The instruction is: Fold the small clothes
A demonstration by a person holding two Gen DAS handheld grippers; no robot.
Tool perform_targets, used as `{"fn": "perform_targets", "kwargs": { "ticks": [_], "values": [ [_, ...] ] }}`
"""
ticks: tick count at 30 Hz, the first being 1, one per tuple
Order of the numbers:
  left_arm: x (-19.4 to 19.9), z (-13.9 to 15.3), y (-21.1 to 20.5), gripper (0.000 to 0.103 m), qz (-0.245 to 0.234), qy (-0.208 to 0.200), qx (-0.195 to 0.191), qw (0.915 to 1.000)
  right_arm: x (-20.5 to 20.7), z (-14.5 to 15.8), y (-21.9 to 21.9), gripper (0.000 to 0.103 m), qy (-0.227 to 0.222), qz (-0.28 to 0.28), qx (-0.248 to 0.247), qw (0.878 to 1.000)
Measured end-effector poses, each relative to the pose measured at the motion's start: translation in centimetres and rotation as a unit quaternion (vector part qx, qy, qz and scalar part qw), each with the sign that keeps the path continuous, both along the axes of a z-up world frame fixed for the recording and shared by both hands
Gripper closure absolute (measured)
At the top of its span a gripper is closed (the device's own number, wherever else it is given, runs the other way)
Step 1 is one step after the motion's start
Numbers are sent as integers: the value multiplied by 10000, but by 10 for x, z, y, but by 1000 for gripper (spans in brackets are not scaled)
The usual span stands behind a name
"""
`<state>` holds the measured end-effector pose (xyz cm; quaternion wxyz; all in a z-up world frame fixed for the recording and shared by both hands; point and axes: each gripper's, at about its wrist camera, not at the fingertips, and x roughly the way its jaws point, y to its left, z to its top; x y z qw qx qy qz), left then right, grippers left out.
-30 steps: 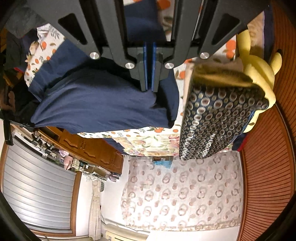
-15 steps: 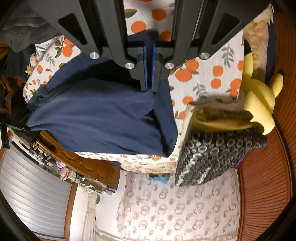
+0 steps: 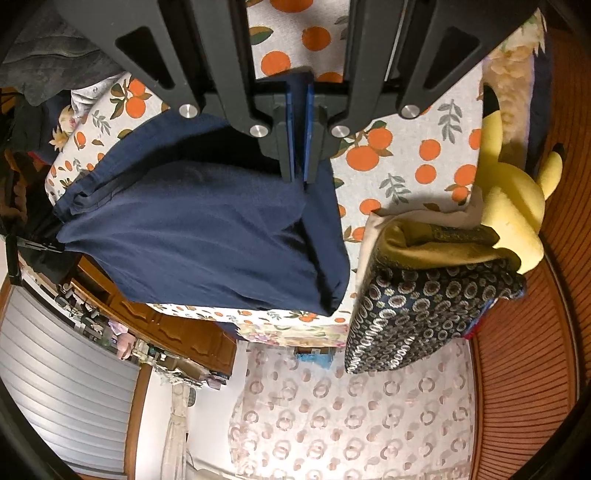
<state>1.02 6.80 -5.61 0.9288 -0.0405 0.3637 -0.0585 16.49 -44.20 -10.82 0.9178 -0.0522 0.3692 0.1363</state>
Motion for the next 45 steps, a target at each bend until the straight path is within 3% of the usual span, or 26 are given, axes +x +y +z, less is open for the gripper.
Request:
{"fn": "perform_targets", "kwargs": {
  "ticks": [10, 12, 14, 20, 23, 25, 29, 37, 45],
  "values": [
    [-3, 3, 2, 97, 36, -67, 45, 10000, -1, 10, 4, 97, -67, 60, -1, 10000],
    [-2, 4, 1, 92, -2, -63, 9, 10000, -2, 15, 7, 97, -119, 82, -22, 9999],
    [-2, 5, 0, 76, -33, -67, 14, 10000, -3, 22, 10, 97, -181, 107, -63, 9998],
    [4, 4, -3, 62, 43, -21, 21, 10000, -9, 41, 25, 95, -463, 237, -182, 9985],
    [8, 2, -4, 57, 75, 29, -13, 10000, -12, 53, 33, 85, -661, 243, -262, 9972],
    [14, -2, -5, 52, 94, 106, -23, 9999, -13, 60, 36, 73, -750, 252, -259, 9965],
    [24, -14, -6, 50, 154, 286, -64, 9995, -12, 64, 49, 61, -775, 441, -143, 9959],
    [31, -32, -5, 50, 206, 562, -260, 9979, -1, 26, 122, 57, -404, 1127, 82, 9928],
    [30, -42, -11, 50, 221, 664, -191, 9974, 4, -20, 194, 57, 130, 1752, 72, 9844]
  ]
}}
